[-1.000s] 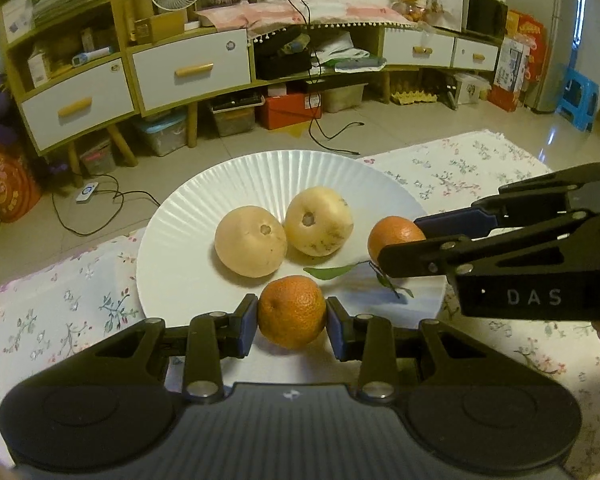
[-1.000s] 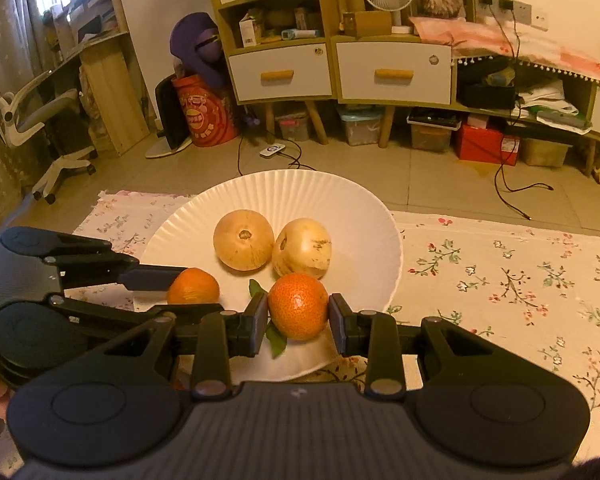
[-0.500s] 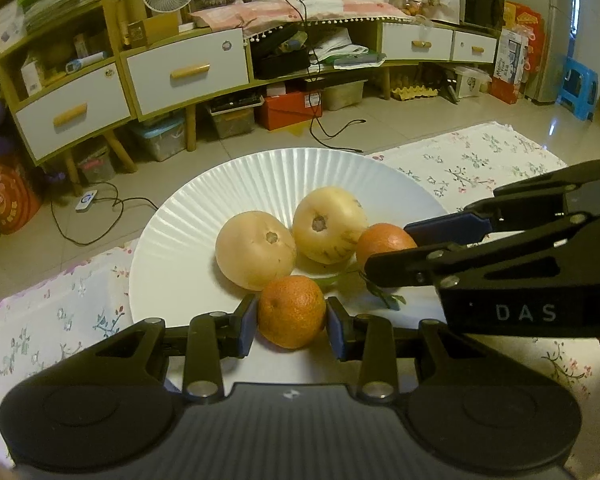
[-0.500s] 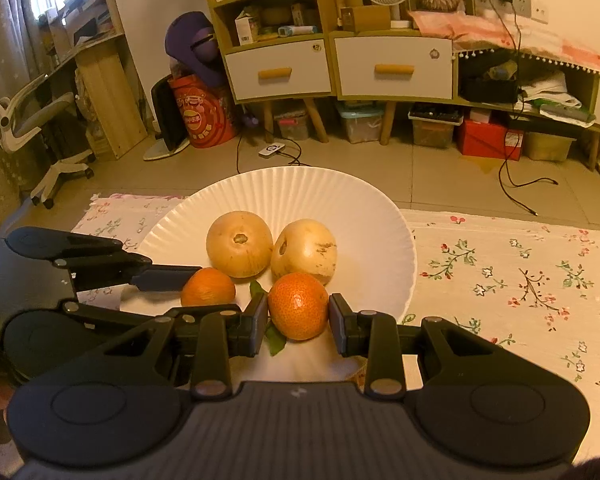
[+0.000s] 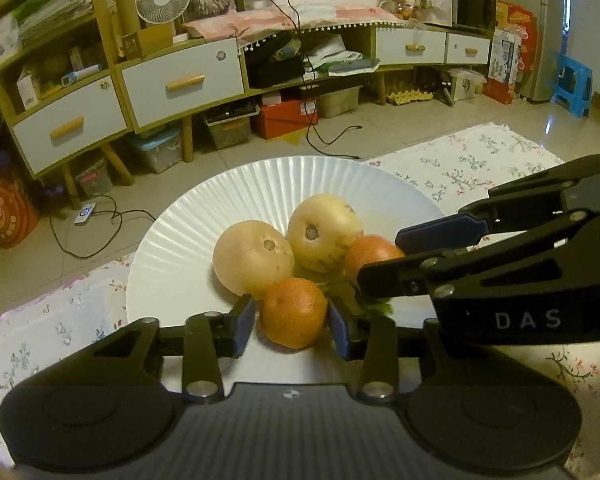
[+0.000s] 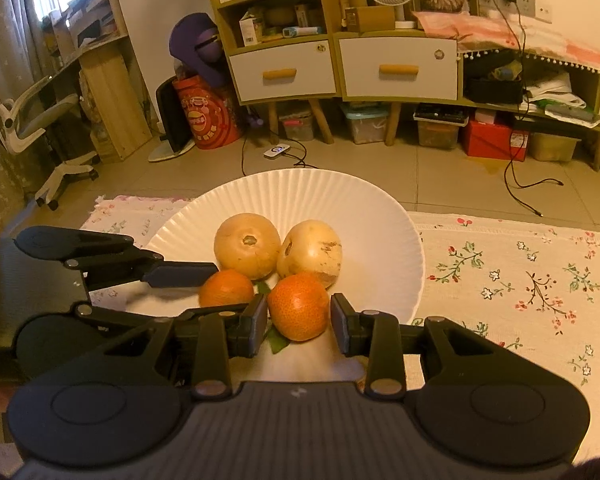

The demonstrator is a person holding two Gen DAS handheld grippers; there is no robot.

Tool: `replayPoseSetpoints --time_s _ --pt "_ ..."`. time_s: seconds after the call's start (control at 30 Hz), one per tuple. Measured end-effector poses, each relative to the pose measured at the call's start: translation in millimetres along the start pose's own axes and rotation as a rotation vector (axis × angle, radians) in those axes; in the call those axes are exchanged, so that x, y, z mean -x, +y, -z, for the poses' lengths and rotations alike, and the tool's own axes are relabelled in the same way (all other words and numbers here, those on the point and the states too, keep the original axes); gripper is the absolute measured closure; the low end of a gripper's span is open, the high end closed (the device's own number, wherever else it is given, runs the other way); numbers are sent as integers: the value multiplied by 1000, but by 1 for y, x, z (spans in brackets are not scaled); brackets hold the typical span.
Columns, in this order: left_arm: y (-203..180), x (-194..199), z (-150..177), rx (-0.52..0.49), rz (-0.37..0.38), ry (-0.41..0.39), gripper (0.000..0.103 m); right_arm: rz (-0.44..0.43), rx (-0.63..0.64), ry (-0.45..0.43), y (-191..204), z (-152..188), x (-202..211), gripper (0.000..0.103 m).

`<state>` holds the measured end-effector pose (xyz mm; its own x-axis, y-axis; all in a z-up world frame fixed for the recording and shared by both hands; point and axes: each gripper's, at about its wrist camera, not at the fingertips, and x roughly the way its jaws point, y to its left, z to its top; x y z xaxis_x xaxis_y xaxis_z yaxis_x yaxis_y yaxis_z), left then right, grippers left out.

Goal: Organize fruits
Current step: 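Open both grippers to release the tangerines on the plate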

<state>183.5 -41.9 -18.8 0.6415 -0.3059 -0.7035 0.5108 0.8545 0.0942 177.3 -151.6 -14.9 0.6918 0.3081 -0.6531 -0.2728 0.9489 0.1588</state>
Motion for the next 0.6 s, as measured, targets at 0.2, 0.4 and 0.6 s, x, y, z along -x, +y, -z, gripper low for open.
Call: replayPoseSetpoints --time_s 0.2,0.4,0.6 --pt "3 10 2 16 6 -15 52 10 -17 -17 -4 -2 11 50" --pt "4 24 8 48 -5 -14 41 47 -2 -22 -2 -2 25 37" --pt "2 44 17 82 -11 -12 29 75 18 -16 1 1 43 28"
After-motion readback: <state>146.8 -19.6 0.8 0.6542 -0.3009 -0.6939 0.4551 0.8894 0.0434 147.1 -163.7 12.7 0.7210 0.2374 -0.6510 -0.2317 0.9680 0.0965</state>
